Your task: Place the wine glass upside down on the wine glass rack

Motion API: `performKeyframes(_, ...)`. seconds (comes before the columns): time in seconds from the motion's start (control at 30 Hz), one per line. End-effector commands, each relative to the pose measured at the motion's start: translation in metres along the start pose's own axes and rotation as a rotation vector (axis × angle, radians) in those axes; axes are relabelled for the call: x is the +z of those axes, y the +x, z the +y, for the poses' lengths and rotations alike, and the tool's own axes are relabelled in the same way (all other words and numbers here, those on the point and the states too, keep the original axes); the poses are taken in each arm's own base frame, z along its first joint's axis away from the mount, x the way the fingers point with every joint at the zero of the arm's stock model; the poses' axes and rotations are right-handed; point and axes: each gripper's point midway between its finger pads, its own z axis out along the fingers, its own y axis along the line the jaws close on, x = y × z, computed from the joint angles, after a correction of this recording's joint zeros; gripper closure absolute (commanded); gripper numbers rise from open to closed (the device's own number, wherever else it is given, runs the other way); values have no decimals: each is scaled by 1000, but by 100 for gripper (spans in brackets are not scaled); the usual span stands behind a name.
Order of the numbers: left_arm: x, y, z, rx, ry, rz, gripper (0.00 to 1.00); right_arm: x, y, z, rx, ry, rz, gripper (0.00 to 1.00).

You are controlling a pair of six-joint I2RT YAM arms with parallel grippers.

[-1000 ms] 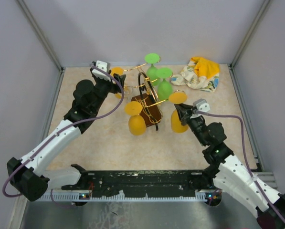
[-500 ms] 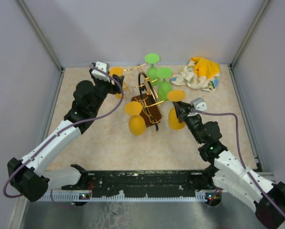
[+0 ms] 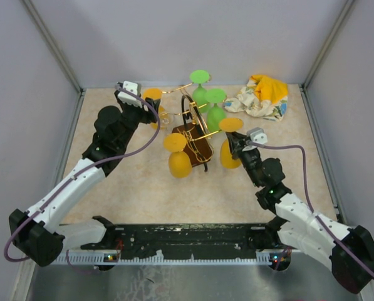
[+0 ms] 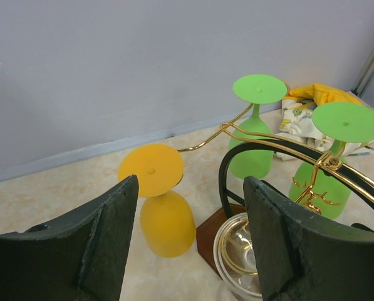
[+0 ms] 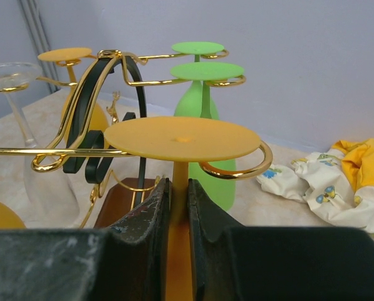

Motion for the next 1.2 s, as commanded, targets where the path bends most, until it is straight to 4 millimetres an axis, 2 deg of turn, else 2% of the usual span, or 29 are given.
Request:
performKeyframes(0.0, -4, -5, 6, 5, -16, -16, 26, 6, -25, -11, -2, 60, -103, 100)
performKeyframes(0.23, -2, 0, 8, 4, -18, -6, 26, 10, -18, -20, -5, 118, -96, 100)
performKeyframes(0.6, 0, 7, 10, -6, -18, 6, 26, 8, -17, -48, -31, 280, -125, 100)
performKeyframes(0.9, -1, 7, 12, -11, -24, 7, 26, -11, -26, -62, -52, 339, -135, 100)
performKeyframes(1.07, -1, 9, 12, -20, -25, 10, 26, -18, -24, -65, -61, 353, -114, 100)
performKeyframes(1.17, -1, 10, 12, -22, -23, 11, 26, -16, -21, -66, -63, 358, -100, 100)
